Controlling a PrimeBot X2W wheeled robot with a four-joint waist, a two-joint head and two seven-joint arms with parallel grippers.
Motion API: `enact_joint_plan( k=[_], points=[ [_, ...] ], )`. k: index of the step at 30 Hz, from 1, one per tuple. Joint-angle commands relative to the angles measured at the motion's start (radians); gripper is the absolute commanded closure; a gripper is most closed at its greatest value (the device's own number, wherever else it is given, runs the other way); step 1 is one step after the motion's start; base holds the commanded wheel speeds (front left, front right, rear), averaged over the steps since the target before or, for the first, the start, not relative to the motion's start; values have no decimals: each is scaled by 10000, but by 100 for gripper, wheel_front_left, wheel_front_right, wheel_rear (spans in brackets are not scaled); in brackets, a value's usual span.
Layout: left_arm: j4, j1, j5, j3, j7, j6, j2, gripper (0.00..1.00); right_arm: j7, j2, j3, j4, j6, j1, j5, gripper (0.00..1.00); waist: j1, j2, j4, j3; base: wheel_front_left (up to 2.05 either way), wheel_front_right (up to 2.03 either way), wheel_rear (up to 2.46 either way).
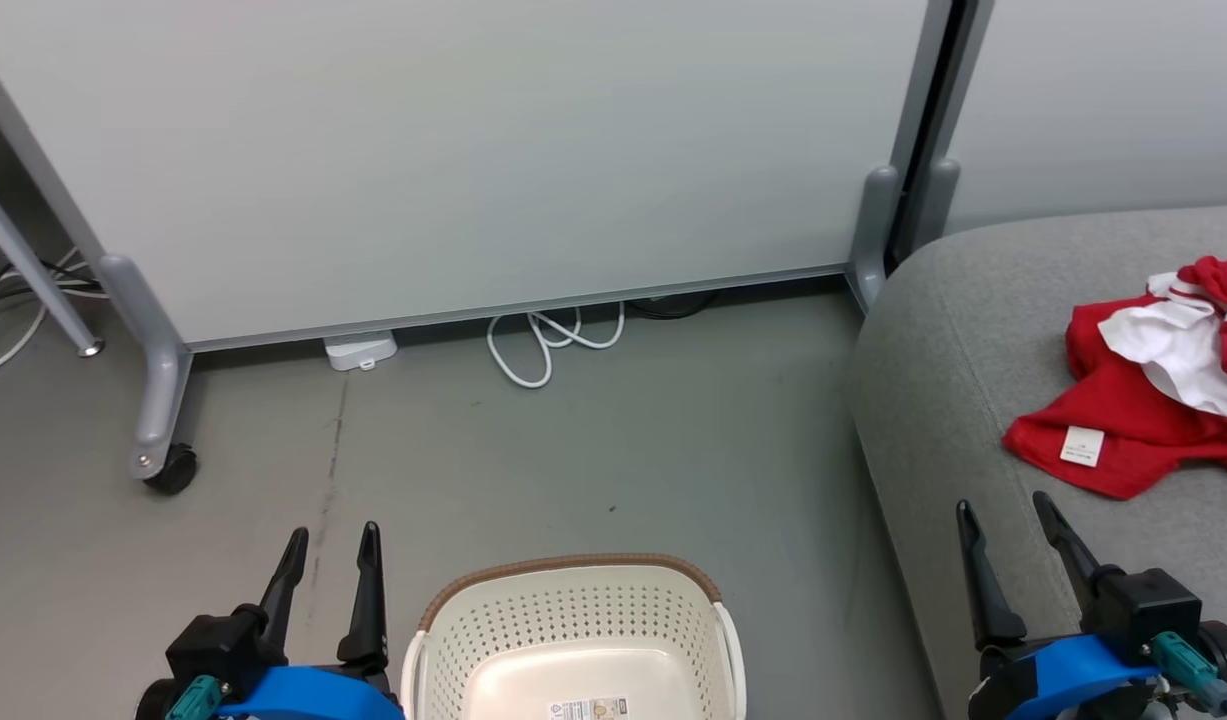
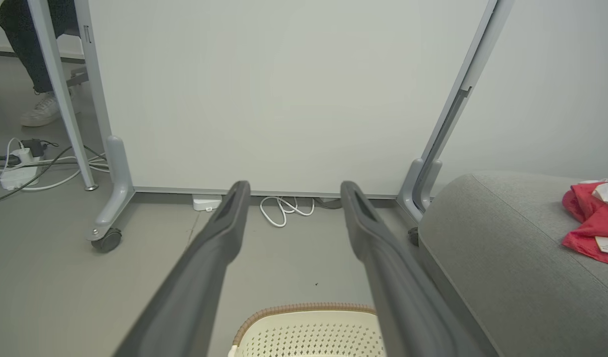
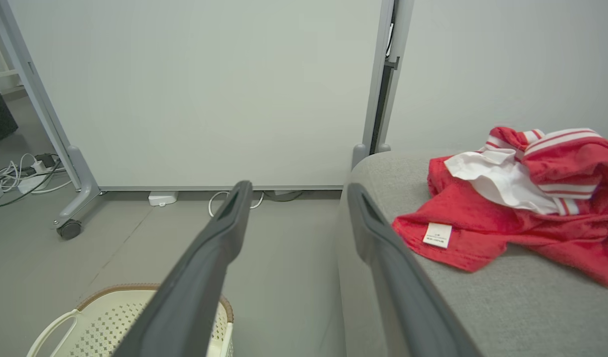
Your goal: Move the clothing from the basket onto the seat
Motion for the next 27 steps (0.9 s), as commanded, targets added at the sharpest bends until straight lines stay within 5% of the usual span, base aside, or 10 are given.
enact_joint_plan(
  k=[1, 27],
  points=[
    [32, 85, 50, -47, -25, -71, 10, 0, -12, 12, 37, -39, 2, 135, 5, 0, 1, -1, 138, -63, 0, 0, 0],
    [75, 14, -94, -418, -26, -75, 174, 0, -53, 13, 277, 243, 2, 110, 258, 0, 1, -1, 614, 4, 0, 0, 0]
  ],
)
